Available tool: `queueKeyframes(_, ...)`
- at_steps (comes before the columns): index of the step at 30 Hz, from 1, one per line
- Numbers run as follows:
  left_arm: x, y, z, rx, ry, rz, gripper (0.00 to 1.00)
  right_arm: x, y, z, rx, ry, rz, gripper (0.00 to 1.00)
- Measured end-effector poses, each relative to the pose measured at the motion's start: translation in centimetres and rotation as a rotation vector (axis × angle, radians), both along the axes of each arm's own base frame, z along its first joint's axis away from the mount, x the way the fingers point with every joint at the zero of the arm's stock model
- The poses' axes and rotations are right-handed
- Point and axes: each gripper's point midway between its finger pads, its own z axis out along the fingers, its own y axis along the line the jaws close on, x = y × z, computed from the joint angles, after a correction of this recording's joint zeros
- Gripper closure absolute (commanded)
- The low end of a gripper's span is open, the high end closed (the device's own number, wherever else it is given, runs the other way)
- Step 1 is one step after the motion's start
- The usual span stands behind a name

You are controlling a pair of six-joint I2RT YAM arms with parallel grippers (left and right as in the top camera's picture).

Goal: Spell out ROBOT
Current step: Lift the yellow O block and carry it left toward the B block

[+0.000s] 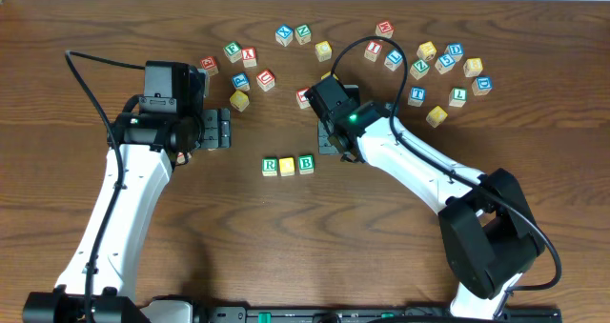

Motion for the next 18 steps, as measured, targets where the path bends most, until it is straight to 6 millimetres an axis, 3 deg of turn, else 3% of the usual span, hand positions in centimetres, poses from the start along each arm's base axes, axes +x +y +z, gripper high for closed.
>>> queueKeyframes(18, 0.0, 0.0, 0.0, 0.000, 0.000, 0.000, 0.14, -2.2, 2.8, -0.6, 0.011, 0.009, 0.071, 0.87)
